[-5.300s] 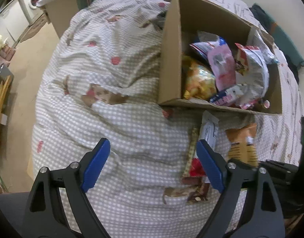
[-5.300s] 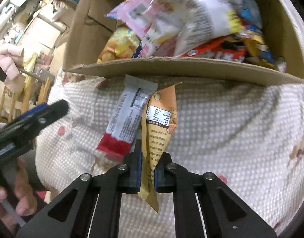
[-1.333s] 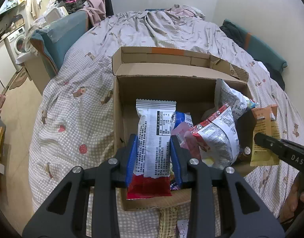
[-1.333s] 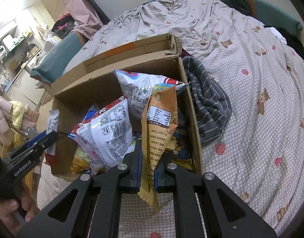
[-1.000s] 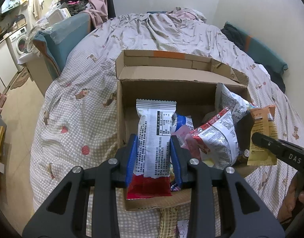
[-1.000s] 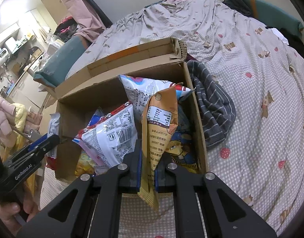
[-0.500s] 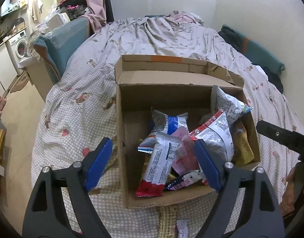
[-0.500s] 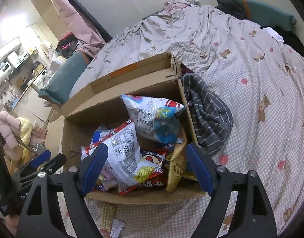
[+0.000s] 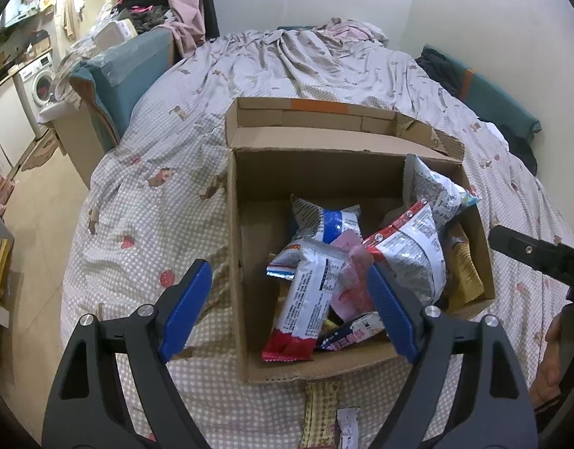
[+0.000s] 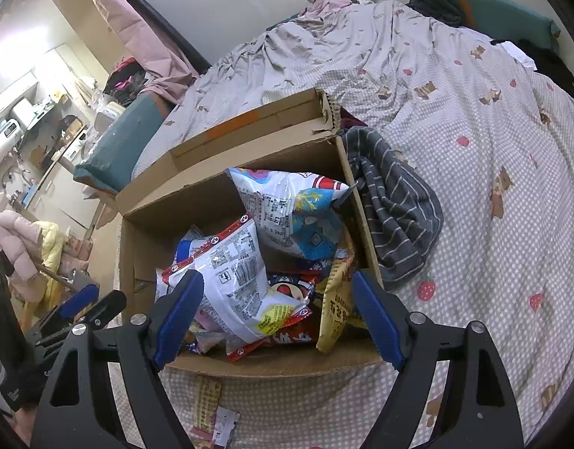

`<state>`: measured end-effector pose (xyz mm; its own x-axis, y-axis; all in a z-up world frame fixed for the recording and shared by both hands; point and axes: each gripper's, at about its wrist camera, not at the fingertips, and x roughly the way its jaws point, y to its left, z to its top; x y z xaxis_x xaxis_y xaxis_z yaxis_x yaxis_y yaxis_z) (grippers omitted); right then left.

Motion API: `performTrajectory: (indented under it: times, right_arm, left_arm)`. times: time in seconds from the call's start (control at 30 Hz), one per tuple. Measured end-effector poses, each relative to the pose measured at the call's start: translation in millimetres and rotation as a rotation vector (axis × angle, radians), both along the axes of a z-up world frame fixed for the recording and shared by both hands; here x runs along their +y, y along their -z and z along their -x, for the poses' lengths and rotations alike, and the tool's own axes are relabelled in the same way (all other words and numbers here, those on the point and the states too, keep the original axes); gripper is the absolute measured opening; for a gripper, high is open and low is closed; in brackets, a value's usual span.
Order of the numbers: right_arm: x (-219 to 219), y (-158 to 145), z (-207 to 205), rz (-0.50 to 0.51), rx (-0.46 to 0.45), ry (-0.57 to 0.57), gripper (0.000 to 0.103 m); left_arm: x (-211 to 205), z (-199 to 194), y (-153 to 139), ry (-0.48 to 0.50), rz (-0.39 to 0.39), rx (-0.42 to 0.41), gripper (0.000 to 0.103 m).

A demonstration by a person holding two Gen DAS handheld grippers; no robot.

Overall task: Organize snacks
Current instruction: 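Withdraw both tools toward the last two bars on the cover, then grasp the beige checkered bar with the left tool while the right tool grasps the white-and-brown bar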

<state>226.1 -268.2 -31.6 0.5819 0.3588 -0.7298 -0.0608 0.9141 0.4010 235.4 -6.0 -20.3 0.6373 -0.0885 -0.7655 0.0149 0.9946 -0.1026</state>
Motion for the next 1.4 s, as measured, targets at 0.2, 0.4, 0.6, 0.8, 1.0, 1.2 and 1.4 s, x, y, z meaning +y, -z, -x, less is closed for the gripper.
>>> performTrajectory:
  times: [0.2,0.4,0.6,0.8,1.0,1.2,1.4]
  right_arm:
    - [0.9,-2.4,11.3,0.003,0.001,0.006,0.084]
    - [9.4,-7.9,30.7,0.022,0.004,-0.022,0.084]
    - [21.3,-11.5,56.1,0.023,-0.01,-0.061,0.084]
    - [34.8,-5.5,79.4,0.008,0.017,-0.095,0.084]
    - [44.8,10.8,92.5,0.019,0.08,-0.113,0.084]
    - [49.2,41.5,94.4,-0.025,0.199,-0.127,0.084]
    - [67.4,73.6,89.6,-0.031,0.326,-0.167,0.084]
  left_arm:
    - [8.2,11.0,-8.2,-0.034,0.012,-0.007,0.082]
    - [14.0,29.9,-23.8,-0.032,0.009,-0.031,0.082]
    - [28.8,54.5,-23.3,-0.046,-0.017,-0.035,0.082]
    - [36.7,76.7,-23.9,-0.054,0.018,-0.018,0.082]
    - [46.4,87.0,-11.4,-0.058,0.035,0.052,0.082]
    - [51.8,84.3,9.9,-0.079,0.066,0.139,0.088]
    - [53.6,78.4,24.5,-0.11,0.071,0.183,0.088]
